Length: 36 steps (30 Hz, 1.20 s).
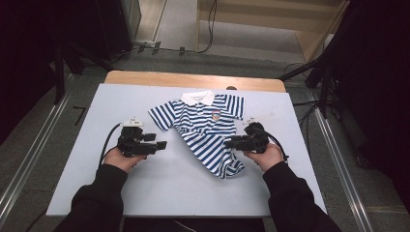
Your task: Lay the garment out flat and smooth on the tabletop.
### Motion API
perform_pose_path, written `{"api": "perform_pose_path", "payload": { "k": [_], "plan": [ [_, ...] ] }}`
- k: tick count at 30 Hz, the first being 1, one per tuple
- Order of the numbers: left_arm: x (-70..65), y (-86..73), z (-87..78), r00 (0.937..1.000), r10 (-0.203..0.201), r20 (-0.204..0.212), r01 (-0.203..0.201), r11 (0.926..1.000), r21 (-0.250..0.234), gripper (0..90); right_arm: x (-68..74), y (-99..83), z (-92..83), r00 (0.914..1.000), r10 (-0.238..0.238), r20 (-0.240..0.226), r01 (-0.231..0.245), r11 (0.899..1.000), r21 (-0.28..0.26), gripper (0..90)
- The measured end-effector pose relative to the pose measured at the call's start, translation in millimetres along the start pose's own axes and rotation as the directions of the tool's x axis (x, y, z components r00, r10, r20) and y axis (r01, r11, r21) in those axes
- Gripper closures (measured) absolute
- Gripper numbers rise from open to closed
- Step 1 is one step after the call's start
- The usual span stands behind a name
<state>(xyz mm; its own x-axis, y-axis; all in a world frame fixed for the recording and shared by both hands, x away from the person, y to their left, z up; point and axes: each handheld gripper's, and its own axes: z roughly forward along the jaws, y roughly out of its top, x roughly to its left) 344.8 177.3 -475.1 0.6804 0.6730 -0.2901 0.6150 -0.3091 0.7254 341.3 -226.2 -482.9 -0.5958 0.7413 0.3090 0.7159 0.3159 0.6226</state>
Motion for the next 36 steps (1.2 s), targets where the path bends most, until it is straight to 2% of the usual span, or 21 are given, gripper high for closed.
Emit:
{"api": "perform_pose_path", "payload": {
  "k": [3, 5, 10, 11, 16, 17, 20, 21, 30, 36],
  "plan": [
    [0.0, 0.2, -0.7, 1.0000, -0.001, 0.000, 0.001, 1.0000, -0.001, 35.5, 4.7, 1.1, -7.2, 0.9999, -0.016, 0.000, 0.016, 1.000, -0.027, 48.2],
    [0.1, 0.2, -1.0, 1.0000, -0.004, 0.000, 0.004, 1.0000, -0.003, 35.5, 13.9, 3.6, -18.4, 0.9995, -0.033, 0.002, 0.033, 0.998, -0.051, 46.2],
    [0.4, 0.3, -1.4, 1.0000, -0.002, 0.000, 0.002, 1.0000, -0.002, 35.5, 24.3, 5.2, -27.2, 0.9988, -0.049, -0.006, 0.048, 0.997, -0.061, 44.4],
    [0.3, 0.3, -1.6, 1.0000, -0.003, 0.000, 0.003, 1.0000, -0.003, 35.5, 30.3, 4.7, -29.4, 0.9982, -0.059, -0.013, 0.058, 0.997, -0.058, 43.5],
    [-0.8, 0.7, -3.2, 1.0000, 0.001, 0.002, -0.001, 1.0000, -0.008, 35.5, 44.3, 1.5, -31.8, 0.9961, -0.084, -0.026, 0.083, 0.996, -0.044, 43.2],
    [-1.7, 0.9, -3.9, 1.0000, 0.003, 0.005, -0.003, 0.9999, -0.013, 35.5, 51.9, -1.5, -32.9, 0.9944, -0.100, -0.036, 0.098, 0.994, -0.036, 43.2],
    [-4.1, 1.0, -5.8, 0.9999, 0.010, 0.010, -0.010, 0.9999, -0.013, 35.5, 57.7, -4.0, -33.9, 0.9928, -0.113, -0.041, 0.112, 0.993, -0.031, 43.2],
    [-5.0, 0.9, -6.4, 0.9998, 0.014, 0.010, -0.014, 0.9998, -0.014, 35.5, 64.6, -7.1, -35.0, 0.9910, -0.124, -0.051, 0.123, 0.992, -0.028, 43.2],
    [-11.1, 0.6, -9.3, 0.9988, 0.032, 0.037, -0.031, 0.9994, -0.016, 35.5, 88.0, -19.2, -33.6, 0.9830, -0.165, -0.080, 0.165, 0.986, -0.010, 43.2],
    [-15.7, -0.4, -10.3, 0.9977, 0.043, 0.051, -0.043, 0.9990, -0.014, 35.5, 92.0, -25.9, -27.1, 0.9804, -0.179, -0.083, 0.180, 0.984, 0.009, 43.2]
  ]
}}
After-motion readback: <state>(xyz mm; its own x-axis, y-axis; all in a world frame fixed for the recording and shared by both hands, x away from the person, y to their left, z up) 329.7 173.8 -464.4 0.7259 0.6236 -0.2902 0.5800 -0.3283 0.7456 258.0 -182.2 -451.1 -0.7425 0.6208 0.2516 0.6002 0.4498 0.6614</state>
